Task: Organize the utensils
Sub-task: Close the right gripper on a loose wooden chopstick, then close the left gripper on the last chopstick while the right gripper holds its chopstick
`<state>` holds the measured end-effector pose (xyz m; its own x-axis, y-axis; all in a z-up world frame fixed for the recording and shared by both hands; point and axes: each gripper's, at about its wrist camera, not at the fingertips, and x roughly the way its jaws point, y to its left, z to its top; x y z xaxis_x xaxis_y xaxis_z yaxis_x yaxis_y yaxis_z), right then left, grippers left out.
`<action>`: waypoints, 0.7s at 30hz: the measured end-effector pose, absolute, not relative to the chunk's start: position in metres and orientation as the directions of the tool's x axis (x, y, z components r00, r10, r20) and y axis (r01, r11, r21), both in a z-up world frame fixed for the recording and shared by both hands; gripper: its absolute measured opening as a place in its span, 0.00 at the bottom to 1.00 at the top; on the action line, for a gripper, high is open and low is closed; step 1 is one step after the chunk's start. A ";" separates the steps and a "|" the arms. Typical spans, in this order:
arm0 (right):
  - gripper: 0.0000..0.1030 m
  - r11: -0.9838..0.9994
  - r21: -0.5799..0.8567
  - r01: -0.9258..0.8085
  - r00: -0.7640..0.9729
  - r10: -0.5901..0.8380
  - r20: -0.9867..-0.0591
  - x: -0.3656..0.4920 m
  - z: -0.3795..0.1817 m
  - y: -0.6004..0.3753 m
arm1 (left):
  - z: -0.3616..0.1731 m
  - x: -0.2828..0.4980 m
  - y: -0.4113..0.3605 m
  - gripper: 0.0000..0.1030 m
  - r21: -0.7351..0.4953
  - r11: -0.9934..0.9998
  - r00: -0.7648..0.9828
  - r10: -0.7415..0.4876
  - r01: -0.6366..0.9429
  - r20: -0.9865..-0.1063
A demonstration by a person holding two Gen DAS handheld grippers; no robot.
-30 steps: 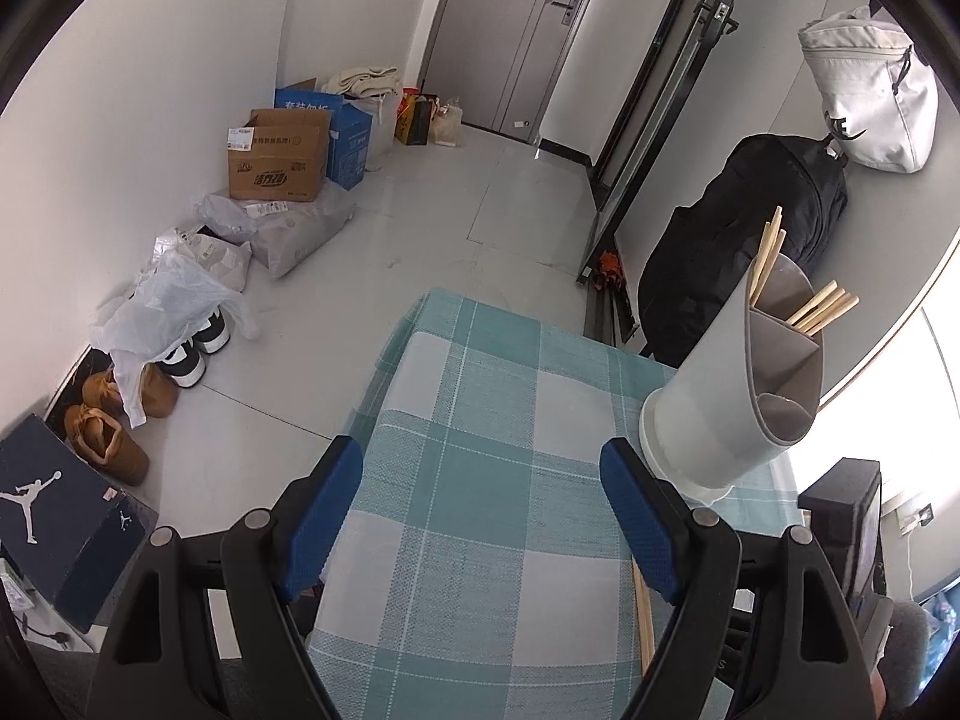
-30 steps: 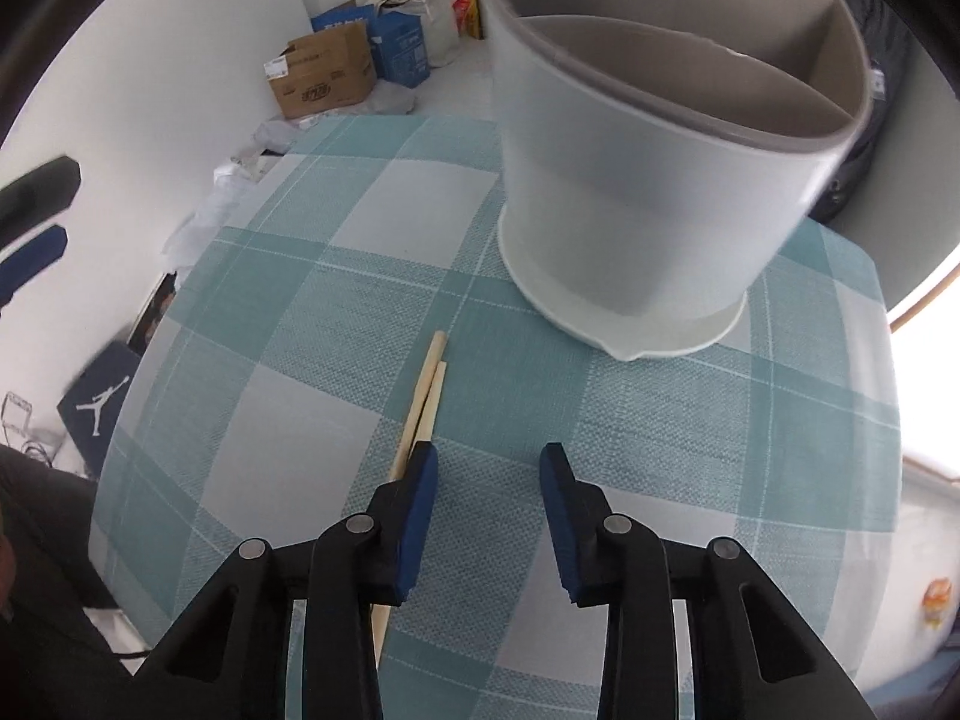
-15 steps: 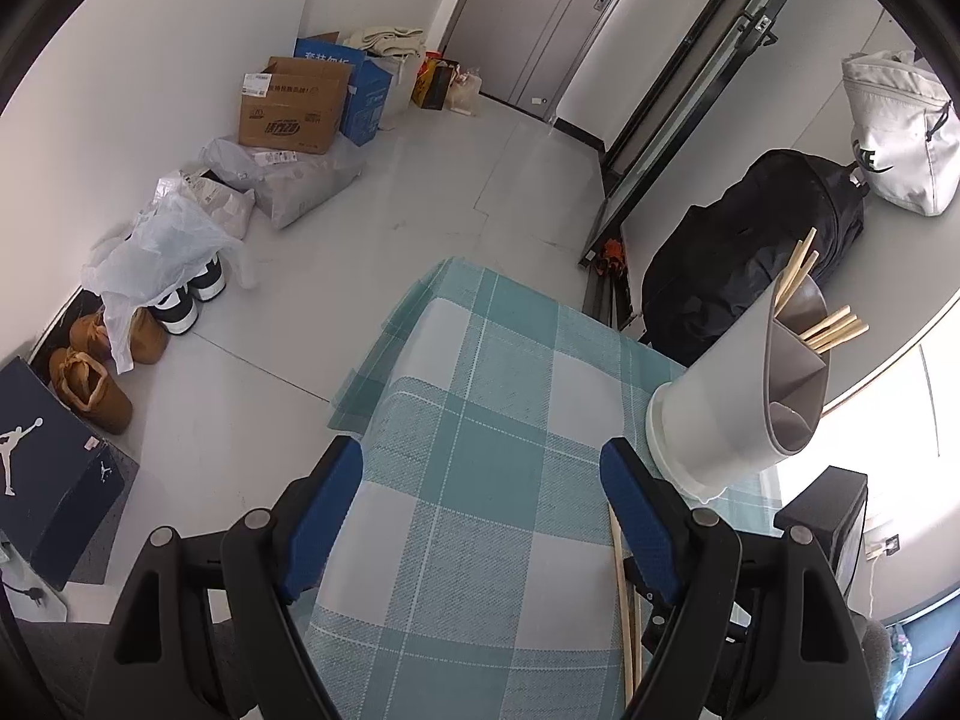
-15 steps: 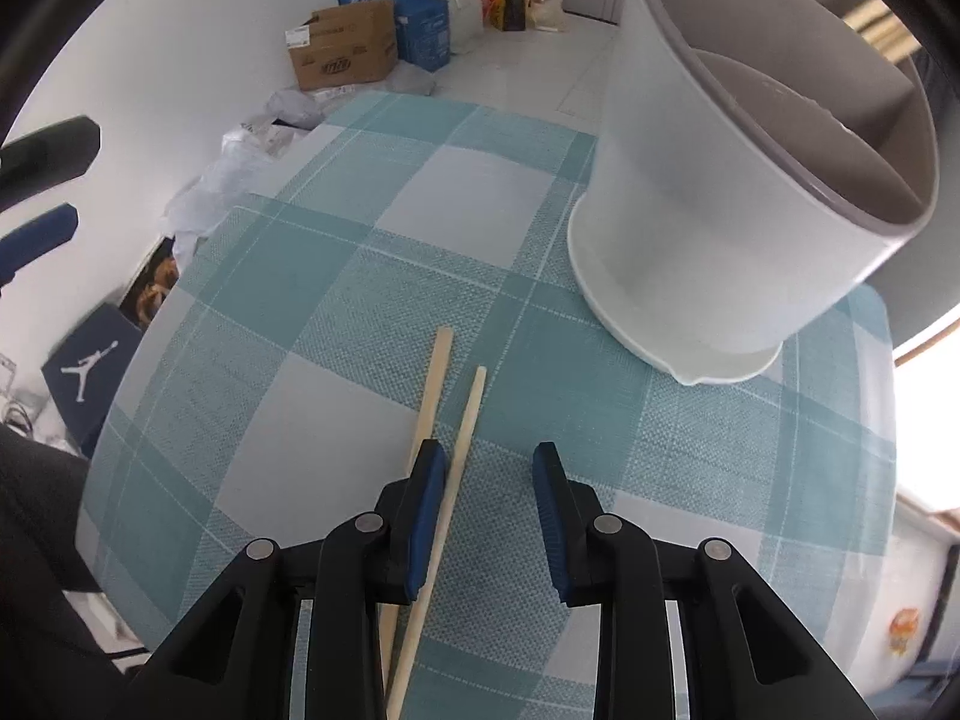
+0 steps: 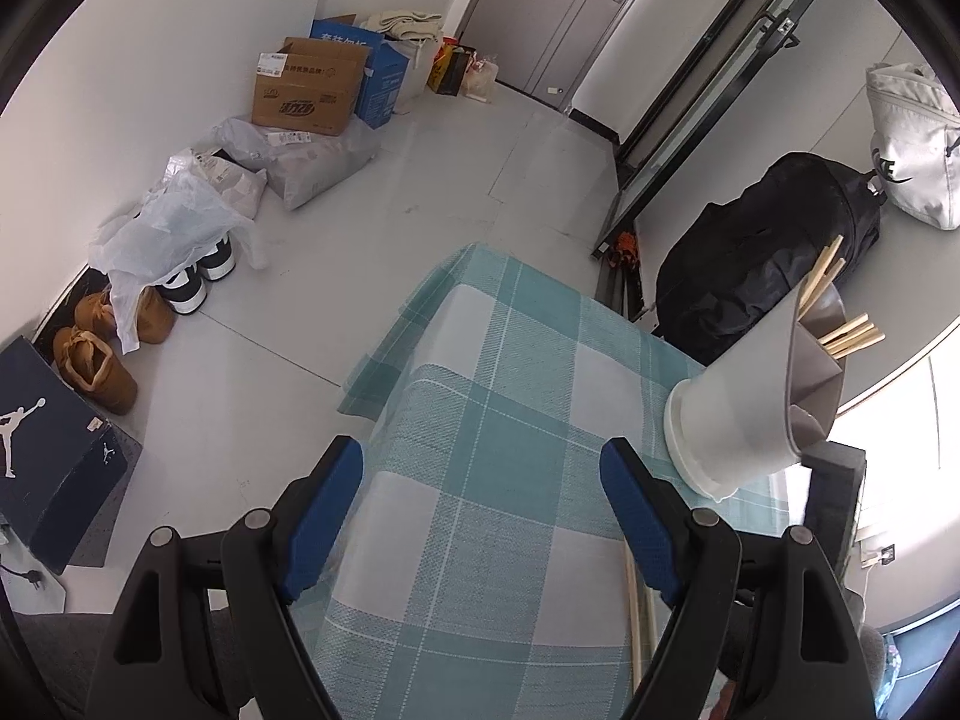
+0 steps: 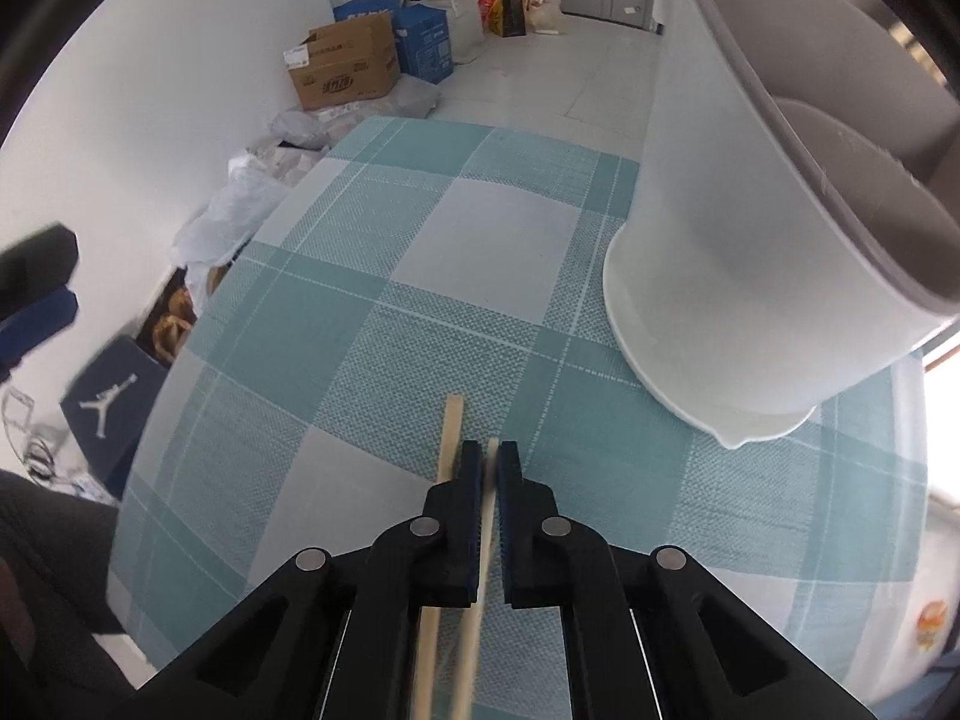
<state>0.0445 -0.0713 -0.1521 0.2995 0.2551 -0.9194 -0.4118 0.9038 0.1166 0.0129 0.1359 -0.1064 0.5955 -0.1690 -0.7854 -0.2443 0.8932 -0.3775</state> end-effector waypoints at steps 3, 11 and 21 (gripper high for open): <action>0.03 0.901 0.147 -0.408 0.331 0.296 -0.896 0.042 -0.144 -0.076 | -0.111 0.013 0.136 0.76 -0.369 0.895 0.580 -0.166 -0.252 -0.797; 0.03 0.873 0.274 -0.404 0.468 0.455 -0.757 0.026 -0.089 -0.114 | -0.118 0.020 0.106 0.76 -0.325 0.928 0.519 -0.191 -0.181 -0.833; 0.03 0.847 0.383 -0.368 0.568 0.531 -0.629 0.003 -0.054 -0.179 | -0.129 0.034 0.045 0.76 -0.235 0.971 0.420 -0.199 -0.034 -0.885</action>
<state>0.0030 -0.1793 -0.0536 0.5682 0.5311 -0.6285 -0.3683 0.8472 0.3829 0.0343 0.0452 -0.1290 0.4205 -0.1992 -0.8852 -0.0341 0.9715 -0.2348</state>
